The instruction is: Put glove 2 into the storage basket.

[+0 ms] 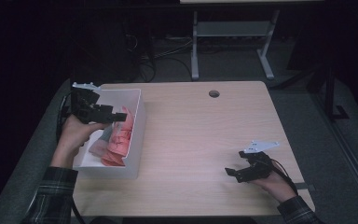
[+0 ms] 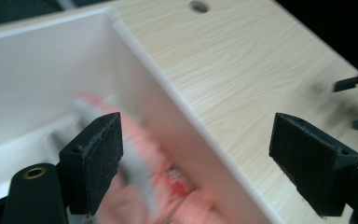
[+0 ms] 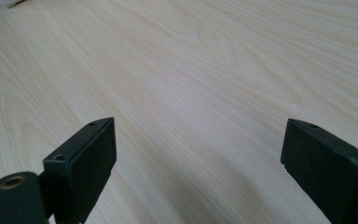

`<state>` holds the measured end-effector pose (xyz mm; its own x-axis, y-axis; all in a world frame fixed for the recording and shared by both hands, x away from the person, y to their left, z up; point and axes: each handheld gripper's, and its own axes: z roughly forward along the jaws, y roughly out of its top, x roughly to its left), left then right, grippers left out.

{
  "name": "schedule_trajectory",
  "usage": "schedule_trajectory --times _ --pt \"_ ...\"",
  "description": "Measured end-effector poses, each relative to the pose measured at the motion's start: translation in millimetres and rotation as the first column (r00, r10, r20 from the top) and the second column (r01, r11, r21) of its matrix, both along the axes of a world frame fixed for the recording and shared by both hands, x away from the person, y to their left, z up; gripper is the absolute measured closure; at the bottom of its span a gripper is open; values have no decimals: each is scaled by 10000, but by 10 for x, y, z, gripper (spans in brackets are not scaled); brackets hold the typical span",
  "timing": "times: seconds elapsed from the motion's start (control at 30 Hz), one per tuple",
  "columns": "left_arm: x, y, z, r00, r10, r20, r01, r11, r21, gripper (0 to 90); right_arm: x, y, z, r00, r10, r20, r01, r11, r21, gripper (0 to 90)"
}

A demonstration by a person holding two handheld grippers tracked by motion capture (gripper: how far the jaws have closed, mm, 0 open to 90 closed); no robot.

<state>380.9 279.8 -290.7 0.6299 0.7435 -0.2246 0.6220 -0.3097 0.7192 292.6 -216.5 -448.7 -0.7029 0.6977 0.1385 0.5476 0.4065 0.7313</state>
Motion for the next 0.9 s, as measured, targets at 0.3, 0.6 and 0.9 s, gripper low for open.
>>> schedule_trajectory --times 0.3,0.6,0.9 --pt "-205 -654 66 9890 -1418 414 1415 9899 115 171 3 -6 -2 10000 60 63 -60 10000 -49 101" --pt "-378 -1160 -49 9658 -2533 553 2522 9673 266 171 1 -6 2 10000 90 31 -89 9998 -183 101" --pt "-505 -1569 -408 9416 -3357 247 3326 9392 851 171 -3 -3 2 9999 115 19 -114 9997 -211 101"
